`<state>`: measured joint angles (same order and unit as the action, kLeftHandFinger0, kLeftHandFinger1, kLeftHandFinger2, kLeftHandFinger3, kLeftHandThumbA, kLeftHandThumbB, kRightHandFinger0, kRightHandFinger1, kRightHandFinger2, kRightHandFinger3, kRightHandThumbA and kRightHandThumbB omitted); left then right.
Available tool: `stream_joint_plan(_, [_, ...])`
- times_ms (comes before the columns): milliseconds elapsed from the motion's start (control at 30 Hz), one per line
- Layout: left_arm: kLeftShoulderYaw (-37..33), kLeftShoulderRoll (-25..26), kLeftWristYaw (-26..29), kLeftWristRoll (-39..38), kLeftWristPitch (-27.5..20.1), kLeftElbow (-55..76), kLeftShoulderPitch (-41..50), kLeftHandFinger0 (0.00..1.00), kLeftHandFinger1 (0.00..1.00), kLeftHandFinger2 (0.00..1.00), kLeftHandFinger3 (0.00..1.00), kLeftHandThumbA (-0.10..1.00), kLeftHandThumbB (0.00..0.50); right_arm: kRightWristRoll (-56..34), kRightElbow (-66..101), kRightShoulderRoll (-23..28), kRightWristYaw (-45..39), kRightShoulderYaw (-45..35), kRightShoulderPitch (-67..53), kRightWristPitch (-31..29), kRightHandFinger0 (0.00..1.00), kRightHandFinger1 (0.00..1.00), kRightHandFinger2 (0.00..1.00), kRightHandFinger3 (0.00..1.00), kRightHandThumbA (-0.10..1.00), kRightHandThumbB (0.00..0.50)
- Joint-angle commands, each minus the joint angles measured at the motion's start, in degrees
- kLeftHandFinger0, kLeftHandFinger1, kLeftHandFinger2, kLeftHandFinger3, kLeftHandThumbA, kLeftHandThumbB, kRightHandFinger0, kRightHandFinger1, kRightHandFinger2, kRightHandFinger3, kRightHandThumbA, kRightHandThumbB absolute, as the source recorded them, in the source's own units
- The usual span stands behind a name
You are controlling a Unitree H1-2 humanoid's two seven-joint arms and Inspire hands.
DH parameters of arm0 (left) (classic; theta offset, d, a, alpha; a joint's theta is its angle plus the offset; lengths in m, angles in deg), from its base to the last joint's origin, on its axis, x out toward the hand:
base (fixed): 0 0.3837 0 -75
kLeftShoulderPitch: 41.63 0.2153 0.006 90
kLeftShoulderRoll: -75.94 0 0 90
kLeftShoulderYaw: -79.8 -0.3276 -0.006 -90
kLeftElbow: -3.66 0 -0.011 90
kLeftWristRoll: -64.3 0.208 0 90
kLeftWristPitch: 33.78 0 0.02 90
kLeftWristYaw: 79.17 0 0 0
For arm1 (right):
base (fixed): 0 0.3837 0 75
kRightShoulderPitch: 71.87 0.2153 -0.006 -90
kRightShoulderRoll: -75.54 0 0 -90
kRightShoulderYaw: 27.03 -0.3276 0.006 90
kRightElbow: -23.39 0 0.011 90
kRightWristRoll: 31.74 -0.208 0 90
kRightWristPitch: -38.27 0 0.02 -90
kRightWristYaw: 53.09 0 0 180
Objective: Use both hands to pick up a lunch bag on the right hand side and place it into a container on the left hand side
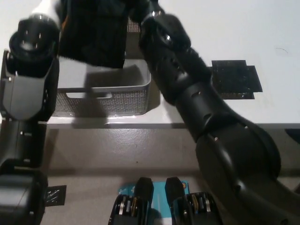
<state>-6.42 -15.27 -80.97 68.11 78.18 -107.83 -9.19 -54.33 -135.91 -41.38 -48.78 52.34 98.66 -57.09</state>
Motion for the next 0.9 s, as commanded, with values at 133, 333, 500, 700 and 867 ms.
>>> stream_joint_plan(133, [-1.07, -3.67, -1.57, -2.3, -2.46, 2.76, 1.48, 1.0, 1.0, 1.0, 1.0, 1.0, 0.237, 1.24, -0.03, -4.64, -7.73, 1.22, -0.56, -2.86, 1.0, 1.0, 1.0, 1.0, 1.0, 0.072])
stream_joint_plan(333, [-2.39, -1.11, -4.08, -1.43, -0.46, 7.25, 5.99, 1.0, 1.0, 1.0, 1.0, 1.0, 0.244, 10.8, 4.71, -1.3, -8.0, 10.86, -3.66, 5.19, 1.0, 1.0, 1.0, 1.0, 1.0, 0.148])
stream_joint_plan(500, [-3.63, 10.9, -10.05, 0.68, -0.84, 13.37, 14.46, 1.0, 1.0, 1.0, 1.0, 1.0, 0.291, 26.76, 29.32, 11.77, -5.03, 26.93, -13.93, 20.32, 1.0, 1.0, 1.0, 1.0, 1.0, 0.107])
stream_joint_plan(700, [-2.3, 27.78, -18.05, 1.1, -2.69, 17.94, 20.92, 1.0, 1.0, 1.0, 1.0, 1.0, 0.171, 31.34, 55.4, 27.28, -4.33, 25.02, -27.54, 27.48, 1.0, 1.0, 1.0, 1.0, 1.0, 0.089])
stream_joint_plan(867, [-1.42, 33.62, -20.0, 0.37, -3.13, 18.44, 22.83, 1.0, 1.0, 1.0, 1.0, 1.0, 0.184, 25.09, 62.67, 32.11, -7.16, 19.58, -34.14, 25.33, 1.0, 1.0, 1.0, 1.0, 1.0, 0.064])
